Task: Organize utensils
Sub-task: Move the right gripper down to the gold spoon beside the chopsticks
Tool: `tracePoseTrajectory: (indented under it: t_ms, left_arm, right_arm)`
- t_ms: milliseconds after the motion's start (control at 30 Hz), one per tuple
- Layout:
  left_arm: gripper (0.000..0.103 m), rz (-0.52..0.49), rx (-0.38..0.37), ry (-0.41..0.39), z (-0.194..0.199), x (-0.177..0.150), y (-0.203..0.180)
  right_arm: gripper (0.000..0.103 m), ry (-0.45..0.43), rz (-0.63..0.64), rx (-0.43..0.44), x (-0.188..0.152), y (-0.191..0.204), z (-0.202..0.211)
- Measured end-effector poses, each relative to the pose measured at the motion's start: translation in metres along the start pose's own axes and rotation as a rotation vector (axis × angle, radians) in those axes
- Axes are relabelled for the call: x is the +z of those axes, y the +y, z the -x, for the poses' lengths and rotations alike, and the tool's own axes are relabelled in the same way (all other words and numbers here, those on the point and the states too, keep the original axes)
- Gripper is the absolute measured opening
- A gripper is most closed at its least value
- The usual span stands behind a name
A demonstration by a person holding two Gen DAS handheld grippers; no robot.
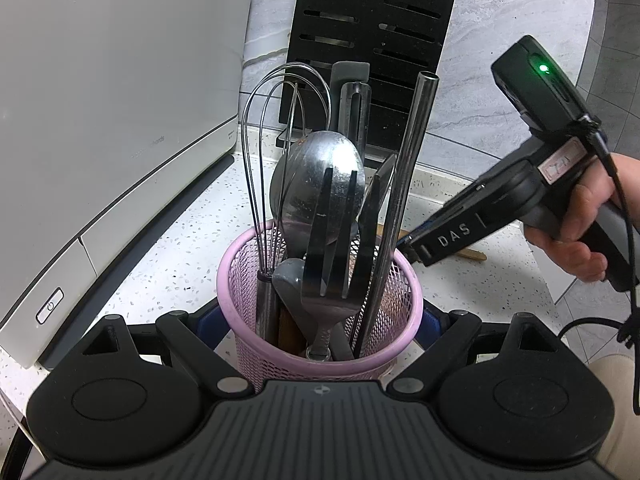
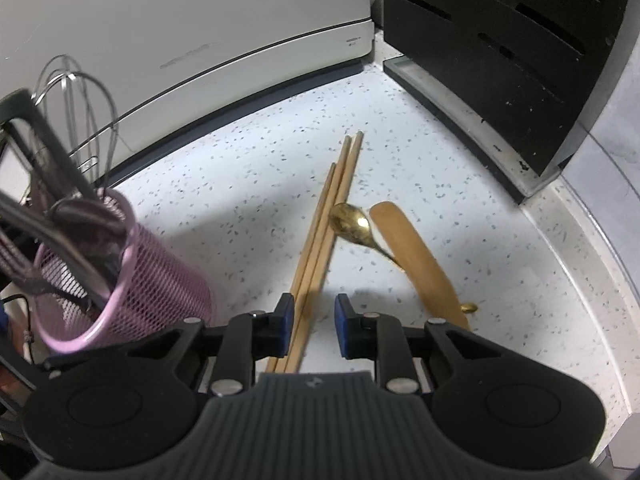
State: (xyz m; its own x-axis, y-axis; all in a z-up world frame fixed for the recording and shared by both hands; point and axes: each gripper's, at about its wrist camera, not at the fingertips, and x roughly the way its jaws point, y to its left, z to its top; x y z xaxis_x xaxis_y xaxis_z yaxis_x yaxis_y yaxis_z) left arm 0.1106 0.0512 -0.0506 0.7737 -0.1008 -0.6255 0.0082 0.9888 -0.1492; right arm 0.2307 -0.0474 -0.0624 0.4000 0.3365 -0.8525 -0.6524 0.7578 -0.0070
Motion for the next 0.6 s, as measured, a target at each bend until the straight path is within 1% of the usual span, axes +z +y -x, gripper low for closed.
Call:
tracePoseTrajectory:
  t_ms: [67, 167, 233, 367, 500, 600]
  left_arm:
    - [0.103, 0.000, 0.000, 0.000, 0.000, 0.000, 0.000]
    - [0.103, 0.000, 0.000, -0.001, 0.000, 0.000, 0.000]
    - [0.103, -0.001, -0.002, -0.001, 0.000, 0.000, 0.000]
    - [0.103, -0.002, -0.003, 0.000, 0.000, 0.000, 0.000]
    - [0.103, -0.004, -0.007, 0.000, 0.000, 0.000, 0.000]
    - [0.103, -0.002, -0.008, -0.001, 0.000, 0.000, 0.000]
  right_arm:
    - [0.020, -0.008, 0.020, -0.019, 0.004, -0.003, -0.001]
    - [0.021, -0.038, 0.101, -0.059, 0.011, -0.003, -0.005]
    - [0.021, -0.052, 0.137, -0.060, 0.015, -0.002, -0.007]
    - [0.021, -0.090, 0.141, -0.047, 0.021, 0.003, -0.014]
    - [0.021, -0.079, 0.198, -0.092, 0.025, 0.009, -0.023]
    - [0.021, -0.077, 0.184, -0.080, 0.028, 0.006, -0.027]
